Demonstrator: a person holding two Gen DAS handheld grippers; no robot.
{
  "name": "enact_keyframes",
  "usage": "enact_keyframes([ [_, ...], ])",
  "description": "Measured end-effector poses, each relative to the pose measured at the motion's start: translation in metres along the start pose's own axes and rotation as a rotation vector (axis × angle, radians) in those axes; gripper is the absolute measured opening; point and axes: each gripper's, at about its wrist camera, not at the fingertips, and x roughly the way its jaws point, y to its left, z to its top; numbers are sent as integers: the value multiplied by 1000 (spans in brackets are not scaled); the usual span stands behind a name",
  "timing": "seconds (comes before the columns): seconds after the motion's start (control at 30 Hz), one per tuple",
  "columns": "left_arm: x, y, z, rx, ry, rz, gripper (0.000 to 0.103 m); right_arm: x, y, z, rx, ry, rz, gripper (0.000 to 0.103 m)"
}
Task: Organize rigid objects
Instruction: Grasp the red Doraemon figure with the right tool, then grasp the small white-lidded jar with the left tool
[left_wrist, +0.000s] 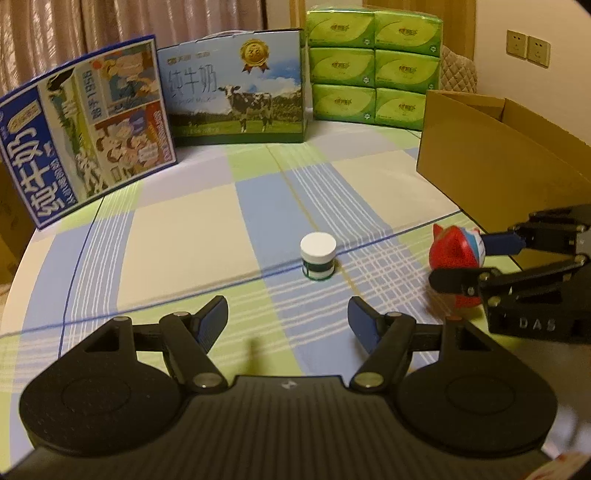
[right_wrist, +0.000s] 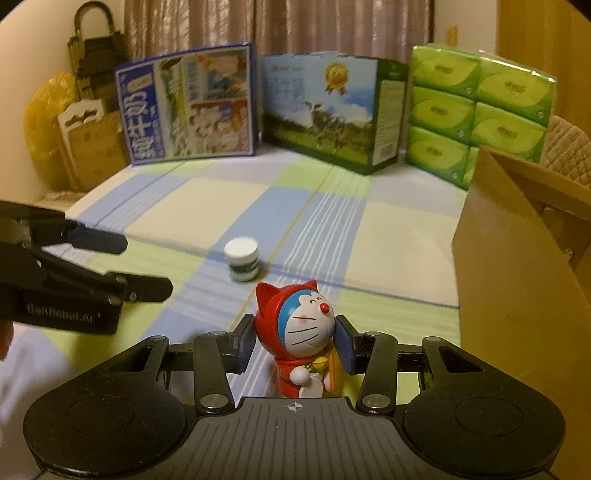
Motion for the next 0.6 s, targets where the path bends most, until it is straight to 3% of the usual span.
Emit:
enact_keyframes([
  [0.2,17,-4,6,39,-29,-21,68,2,-5,5,14,-22,-38,42],
  [0.47,48,2,16,-14,-32,-44,67,6,-12,12,50,-57,-91,42],
  [0.6,59,-2,19,1,-42,-50,61,10,-15,16,64,-52,-90,42],
])
